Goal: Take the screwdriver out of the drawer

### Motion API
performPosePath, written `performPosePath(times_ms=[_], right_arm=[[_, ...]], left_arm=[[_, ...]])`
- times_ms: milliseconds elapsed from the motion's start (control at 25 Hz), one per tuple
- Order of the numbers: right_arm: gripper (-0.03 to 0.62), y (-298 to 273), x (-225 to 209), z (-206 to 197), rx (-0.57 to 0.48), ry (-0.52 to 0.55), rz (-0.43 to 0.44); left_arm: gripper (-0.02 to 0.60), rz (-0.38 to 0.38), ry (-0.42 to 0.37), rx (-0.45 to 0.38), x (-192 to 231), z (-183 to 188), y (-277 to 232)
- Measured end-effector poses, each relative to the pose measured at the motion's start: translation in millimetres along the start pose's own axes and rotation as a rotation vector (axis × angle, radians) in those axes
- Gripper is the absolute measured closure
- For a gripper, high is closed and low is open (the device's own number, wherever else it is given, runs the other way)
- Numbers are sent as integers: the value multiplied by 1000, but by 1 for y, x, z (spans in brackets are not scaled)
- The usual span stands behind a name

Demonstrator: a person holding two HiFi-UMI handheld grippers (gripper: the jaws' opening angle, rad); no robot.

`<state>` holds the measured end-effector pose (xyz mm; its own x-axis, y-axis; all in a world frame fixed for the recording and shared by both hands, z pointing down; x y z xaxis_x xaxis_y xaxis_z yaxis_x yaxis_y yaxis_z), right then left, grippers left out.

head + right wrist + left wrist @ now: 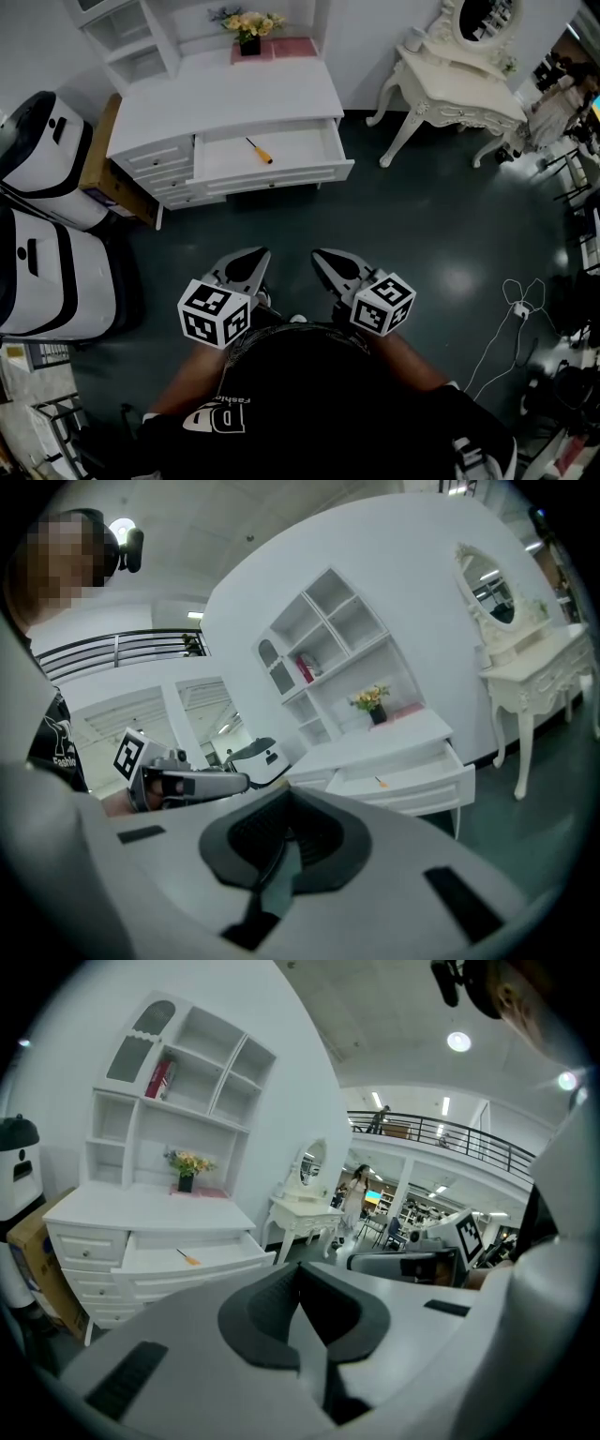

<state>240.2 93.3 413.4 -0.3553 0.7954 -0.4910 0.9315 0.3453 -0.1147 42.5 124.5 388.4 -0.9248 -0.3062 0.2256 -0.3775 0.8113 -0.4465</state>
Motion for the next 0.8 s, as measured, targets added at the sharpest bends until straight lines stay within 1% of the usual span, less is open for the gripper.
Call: performPosePath(times_ms=[280, 440, 560, 800], right_arm=[[585, -34, -10, 9, 32, 17, 17], [585, -56, -18, 19, 42, 38, 26], [585, -72, -29, 26, 53, 47, 18], [585, -103, -57, 40, 70, 25, -5]], left_arm=[[568, 18, 17, 13, 27, 3, -10], [568, 31, 26, 2, 49, 13, -20], [568, 38, 29, 0, 66, 22, -30], [568, 39, 34, 24, 99, 37, -57]])
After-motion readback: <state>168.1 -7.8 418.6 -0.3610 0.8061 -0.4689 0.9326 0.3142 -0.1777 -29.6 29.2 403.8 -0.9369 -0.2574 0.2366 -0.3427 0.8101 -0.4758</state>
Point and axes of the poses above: the fingertips, and each gripper's own axes: y backward along the fingers, x to its left, z out of its top, the point moved 8 cm from there along y, backward along the fingers, and after that the axes turned 10 degrees about z, right-handed, at the moved point
